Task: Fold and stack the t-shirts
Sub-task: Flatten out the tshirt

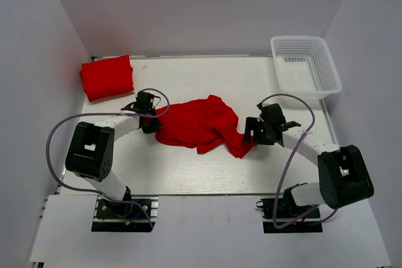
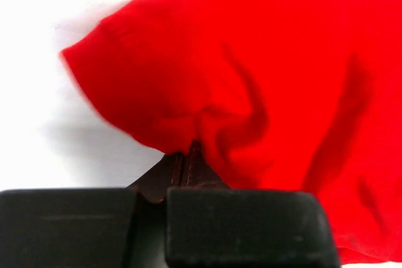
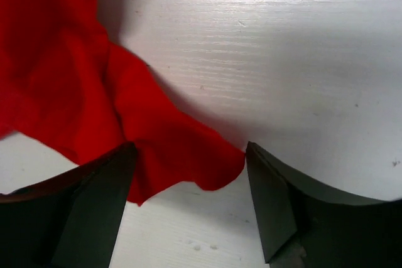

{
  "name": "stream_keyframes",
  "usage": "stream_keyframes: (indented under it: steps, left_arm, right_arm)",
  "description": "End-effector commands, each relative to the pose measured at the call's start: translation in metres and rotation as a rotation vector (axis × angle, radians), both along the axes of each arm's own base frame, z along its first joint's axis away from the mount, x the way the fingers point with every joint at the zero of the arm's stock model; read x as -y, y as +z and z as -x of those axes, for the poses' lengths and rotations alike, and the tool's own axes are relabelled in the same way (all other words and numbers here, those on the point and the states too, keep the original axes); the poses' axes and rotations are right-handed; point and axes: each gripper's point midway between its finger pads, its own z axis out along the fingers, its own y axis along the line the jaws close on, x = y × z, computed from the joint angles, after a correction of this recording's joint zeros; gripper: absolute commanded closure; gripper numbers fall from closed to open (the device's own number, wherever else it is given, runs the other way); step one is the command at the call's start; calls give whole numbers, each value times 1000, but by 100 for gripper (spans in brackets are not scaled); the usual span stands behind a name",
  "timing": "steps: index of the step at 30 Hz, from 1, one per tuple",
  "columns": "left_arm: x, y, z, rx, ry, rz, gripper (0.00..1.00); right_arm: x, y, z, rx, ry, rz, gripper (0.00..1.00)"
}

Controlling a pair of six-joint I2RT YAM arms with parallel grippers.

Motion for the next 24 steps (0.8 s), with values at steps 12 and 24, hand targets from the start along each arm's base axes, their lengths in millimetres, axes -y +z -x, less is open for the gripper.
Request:
stream_keyframes:
  steps: [12, 24]
  left_arm:
    - [-5, 141, -44, 448, -21, -1, 100]
    - [-30, 382, -43, 1008, 57, -13, 100]
  right_arm:
    - [9, 51, -65, 291, -149, 4, 100]
    - [86, 327, -90, 1011, -491, 79, 100]
